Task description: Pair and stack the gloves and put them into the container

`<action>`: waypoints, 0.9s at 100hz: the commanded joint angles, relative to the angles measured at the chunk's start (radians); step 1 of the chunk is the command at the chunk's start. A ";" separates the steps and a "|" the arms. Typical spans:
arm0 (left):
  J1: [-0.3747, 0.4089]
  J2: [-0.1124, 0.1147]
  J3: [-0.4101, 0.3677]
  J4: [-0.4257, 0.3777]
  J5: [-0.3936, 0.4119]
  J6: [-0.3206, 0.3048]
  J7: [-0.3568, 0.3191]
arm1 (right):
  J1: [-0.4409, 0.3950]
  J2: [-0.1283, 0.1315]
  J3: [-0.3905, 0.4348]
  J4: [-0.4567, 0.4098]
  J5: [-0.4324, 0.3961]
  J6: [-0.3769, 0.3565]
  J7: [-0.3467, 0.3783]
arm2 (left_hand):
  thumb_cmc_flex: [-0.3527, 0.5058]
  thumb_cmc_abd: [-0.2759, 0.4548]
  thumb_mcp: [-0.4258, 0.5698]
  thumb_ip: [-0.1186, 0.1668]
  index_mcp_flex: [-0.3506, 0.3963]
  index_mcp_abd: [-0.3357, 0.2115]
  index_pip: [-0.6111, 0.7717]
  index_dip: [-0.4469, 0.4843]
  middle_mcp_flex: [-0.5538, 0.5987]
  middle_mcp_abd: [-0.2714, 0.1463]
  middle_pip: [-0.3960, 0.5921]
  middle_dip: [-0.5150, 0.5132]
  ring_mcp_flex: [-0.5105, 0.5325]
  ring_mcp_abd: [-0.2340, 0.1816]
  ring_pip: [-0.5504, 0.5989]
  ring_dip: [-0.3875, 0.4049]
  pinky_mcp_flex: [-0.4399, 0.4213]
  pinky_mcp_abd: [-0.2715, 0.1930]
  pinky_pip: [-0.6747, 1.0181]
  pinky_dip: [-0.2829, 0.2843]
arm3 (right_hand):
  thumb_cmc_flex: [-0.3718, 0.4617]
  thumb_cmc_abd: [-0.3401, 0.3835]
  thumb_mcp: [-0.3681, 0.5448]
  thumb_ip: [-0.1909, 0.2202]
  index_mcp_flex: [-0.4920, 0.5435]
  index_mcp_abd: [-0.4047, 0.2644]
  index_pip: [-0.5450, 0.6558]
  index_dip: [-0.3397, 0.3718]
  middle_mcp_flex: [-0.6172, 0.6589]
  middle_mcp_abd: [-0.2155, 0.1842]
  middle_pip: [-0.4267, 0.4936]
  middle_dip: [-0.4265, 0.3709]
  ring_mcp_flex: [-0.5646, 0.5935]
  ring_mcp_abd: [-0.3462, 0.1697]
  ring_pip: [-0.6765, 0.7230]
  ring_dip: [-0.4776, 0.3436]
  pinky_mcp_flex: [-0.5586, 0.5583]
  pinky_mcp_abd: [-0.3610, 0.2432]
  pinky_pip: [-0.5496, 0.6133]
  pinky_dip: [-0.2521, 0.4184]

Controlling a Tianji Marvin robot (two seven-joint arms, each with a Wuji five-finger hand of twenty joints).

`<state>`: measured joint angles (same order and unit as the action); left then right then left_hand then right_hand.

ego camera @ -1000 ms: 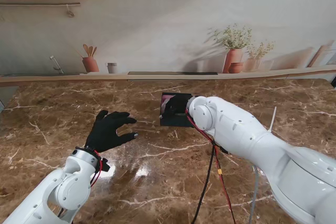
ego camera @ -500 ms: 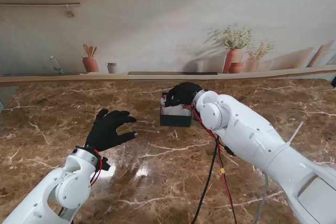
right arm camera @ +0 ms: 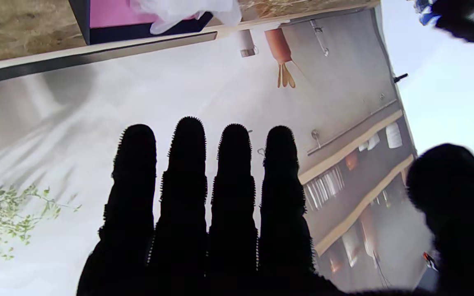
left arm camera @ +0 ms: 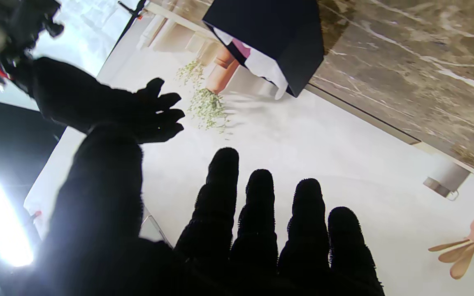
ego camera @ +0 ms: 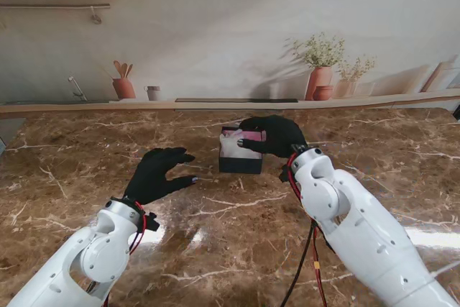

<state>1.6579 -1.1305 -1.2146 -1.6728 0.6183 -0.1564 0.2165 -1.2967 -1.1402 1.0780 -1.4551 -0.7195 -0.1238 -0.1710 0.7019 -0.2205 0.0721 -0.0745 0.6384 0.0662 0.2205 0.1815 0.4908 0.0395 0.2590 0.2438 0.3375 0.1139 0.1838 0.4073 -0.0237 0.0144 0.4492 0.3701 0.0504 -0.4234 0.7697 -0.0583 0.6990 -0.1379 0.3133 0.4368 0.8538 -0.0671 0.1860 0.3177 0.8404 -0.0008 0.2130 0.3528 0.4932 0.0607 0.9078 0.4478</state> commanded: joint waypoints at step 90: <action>-0.005 -0.007 0.037 -0.044 -0.105 -0.070 -0.068 | -0.376 0.002 0.263 -0.060 0.066 -0.301 -0.116 | -0.190 0.200 -0.092 0.056 -0.149 0.035 -0.132 -0.075 -0.161 -0.028 -0.072 -0.054 -0.148 -0.107 -0.066 -0.101 0.017 -0.124 -0.016 -0.132 | -0.146 0.214 -0.087 0.043 -0.260 0.124 -0.213 -0.112 -0.339 -0.008 -0.101 -0.205 -0.355 -0.110 -0.138 -0.194 -0.239 -0.197 -0.357 -0.235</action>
<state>1.6526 -1.1351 -1.1801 -1.7055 0.5149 -0.2297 0.1509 -1.6572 -1.1351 1.3378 -1.5064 -0.6624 -0.4268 -0.3010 0.5529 -0.0731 0.0065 -0.0522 0.5256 0.0928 0.1084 0.1191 0.3747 0.0371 0.2027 0.2076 0.2275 0.0609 0.1458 0.3224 -0.0167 -0.0458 0.4613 0.2541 -0.0541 -0.2283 0.7058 -0.0568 0.4766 -0.0100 0.1134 0.3363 0.5474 -0.0690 0.0839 0.1336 0.5326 -0.0915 0.0809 0.1843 0.2673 -0.1051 0.5730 0.2412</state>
